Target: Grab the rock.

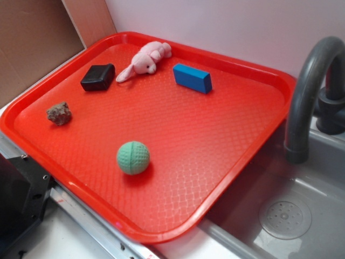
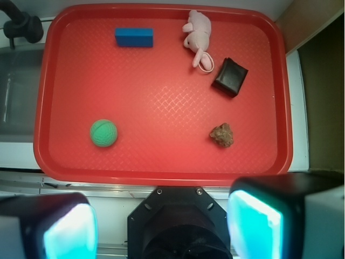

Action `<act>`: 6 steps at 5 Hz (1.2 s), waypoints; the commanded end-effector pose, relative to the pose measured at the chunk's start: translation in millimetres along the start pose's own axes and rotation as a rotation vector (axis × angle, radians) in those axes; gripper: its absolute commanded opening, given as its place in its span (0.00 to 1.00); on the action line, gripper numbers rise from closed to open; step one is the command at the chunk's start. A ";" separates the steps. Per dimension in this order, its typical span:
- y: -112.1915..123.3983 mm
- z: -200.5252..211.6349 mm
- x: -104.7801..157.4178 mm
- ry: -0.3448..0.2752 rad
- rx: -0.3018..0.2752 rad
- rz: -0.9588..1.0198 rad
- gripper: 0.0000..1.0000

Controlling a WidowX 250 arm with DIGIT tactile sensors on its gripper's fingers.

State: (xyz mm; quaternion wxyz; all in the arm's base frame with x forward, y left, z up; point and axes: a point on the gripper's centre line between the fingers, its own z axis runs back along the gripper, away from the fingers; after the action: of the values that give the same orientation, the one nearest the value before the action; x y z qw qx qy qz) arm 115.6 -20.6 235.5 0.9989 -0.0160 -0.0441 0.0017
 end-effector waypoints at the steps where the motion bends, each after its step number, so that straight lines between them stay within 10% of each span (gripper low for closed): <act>1: 0.0 0.0 0.0 0.000 0.000 0.000 1.00; 3: 43.1 -41.2 6.8 -0.049 -0.036 -0.219 1.00; 6: 92.3 -126.5 16.8 0.033 -0.035 -0.419 1.00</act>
State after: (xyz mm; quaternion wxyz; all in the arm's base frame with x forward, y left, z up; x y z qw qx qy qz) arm 139.1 66.6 101.7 0.9787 -0.0315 -0.0183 -0.2021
